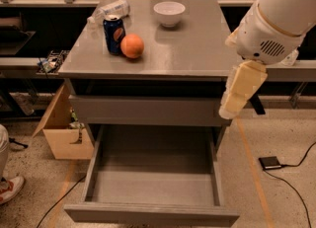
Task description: Place orange into middle drawer
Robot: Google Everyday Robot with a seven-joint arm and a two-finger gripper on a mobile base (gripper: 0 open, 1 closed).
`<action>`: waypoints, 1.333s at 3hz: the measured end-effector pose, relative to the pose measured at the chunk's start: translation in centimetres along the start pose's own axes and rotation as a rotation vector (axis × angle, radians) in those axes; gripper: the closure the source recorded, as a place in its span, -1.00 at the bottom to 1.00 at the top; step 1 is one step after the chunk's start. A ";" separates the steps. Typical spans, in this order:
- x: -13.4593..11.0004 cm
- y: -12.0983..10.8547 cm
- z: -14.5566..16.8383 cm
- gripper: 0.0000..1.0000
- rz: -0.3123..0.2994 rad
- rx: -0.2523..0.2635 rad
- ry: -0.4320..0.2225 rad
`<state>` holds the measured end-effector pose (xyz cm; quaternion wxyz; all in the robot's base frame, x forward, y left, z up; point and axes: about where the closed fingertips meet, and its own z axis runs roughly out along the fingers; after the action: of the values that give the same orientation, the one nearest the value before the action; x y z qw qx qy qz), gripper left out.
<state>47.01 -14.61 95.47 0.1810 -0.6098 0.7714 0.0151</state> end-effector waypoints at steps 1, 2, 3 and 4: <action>-4.6 -1.3 1.6 -1.00 0.073 0.040 -0.091; -5.4 -2.1 1.4 -1.00 0.105 0.072 -0.121; -5.4 -2.1 1.4 -1.00 0.104 0.073 -0.121; -7.4 -4.8 3.6 -1.00 0.155 0.054 -0.188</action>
Offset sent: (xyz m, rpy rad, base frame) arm 0.0217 0.0388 0.0010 0.0855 -0.0344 -0.0532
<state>53.87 -8.03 95.28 0.2673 -0.5391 0.7960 0.0654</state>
